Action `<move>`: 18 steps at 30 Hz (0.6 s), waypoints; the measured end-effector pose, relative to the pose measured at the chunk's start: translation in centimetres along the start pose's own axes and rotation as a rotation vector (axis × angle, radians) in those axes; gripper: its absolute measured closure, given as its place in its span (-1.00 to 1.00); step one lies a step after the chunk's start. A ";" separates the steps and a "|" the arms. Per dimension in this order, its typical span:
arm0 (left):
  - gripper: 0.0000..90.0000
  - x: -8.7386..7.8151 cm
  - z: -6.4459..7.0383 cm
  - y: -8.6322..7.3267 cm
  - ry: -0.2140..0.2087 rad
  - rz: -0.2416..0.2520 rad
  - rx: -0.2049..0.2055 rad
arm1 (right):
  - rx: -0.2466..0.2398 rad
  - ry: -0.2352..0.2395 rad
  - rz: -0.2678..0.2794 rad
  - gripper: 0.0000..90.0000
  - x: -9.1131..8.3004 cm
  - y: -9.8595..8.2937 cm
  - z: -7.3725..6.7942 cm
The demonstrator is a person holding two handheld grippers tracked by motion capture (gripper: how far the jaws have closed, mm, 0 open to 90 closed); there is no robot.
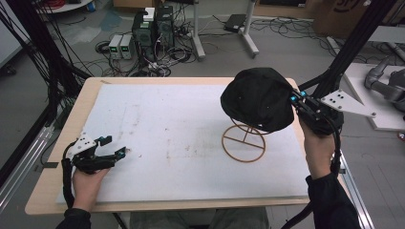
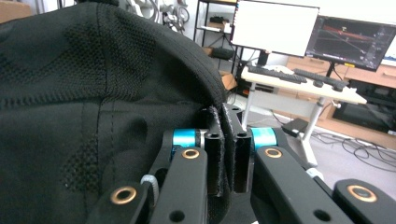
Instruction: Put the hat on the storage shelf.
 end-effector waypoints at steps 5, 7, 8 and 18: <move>-0.48 0.1 0.1 0.0 -0.001 -0.004 0.001 | 0.001 0.002 -0.013 0.96 -0.1 -1.0 -0.1; -0.48 0.1 0.1 0.0 0.000 -0.008 0.005 | 0.006 0.003 -0.023 0.95 -0.2 -1.6 -0.3; -0.48 0.1 0.1 -0.1 0.000 -0.006 0.003 | -0.001 0.004 -0.024 0.95 -0.2 -1.8 -0.3; -0.48 0.3 0.1 -0.1 0.003 -0.011 0.006 | 0.021 0.030 -0.058 0.84 -0.7 -3.9 -0.3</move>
Point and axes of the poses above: each handheld gripper's, and its own axes: x roughly forward along the jaws, y roughly out of its top, z roughly to its right, the point moved 3 cm from there along x, roughly forward along the jaws, and after that the axes turned 10 degrees about -x, right-handed, at the moved point
